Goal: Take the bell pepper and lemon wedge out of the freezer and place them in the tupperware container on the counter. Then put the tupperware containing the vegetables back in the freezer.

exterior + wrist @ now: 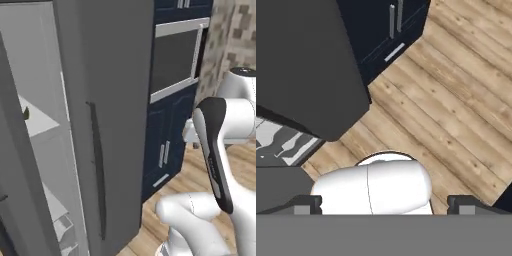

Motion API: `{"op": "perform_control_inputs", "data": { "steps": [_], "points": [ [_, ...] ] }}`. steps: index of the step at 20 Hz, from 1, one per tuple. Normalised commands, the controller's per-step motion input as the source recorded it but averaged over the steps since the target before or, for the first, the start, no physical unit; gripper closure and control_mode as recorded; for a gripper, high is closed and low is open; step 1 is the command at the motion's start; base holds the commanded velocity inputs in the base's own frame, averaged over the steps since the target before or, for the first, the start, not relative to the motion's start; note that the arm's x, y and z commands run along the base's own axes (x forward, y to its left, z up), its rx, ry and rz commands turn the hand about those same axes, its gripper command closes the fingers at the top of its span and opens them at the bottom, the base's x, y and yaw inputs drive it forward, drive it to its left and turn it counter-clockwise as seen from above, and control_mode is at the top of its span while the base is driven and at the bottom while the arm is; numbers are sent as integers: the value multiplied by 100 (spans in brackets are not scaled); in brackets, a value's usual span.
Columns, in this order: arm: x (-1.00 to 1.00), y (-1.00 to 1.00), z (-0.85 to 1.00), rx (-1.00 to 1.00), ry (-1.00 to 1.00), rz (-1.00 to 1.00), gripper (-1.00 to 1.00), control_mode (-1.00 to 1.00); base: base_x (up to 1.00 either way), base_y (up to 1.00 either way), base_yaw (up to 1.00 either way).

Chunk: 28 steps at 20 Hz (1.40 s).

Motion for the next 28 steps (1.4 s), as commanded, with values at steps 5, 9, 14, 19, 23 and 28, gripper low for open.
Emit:
{"op": "perform_control_inputs", "data": {
  "steps": [5, 9, 14, 19, 23, 28],
  "points": [
    [0, 0, 0, 0, 0, 0, -100, 100, 25, 38, 78],
    [0, 0, 0, 0, 0, 0, -100, 100, 37, 22, 65],
    [0, 0, 0, 0, 0, 0, -100, 100, 19, 25, 46],
    [0, 0, 0, 0, 0, 0, -100, 100, 21, 38, 19],
    [0, 0, 0, 0, 0, 0, -100, 100, 54, 39, 5],
    [0, 0, 0, 0, 0, 0, -100, 100, 67, 35, 2]
  ]
}}
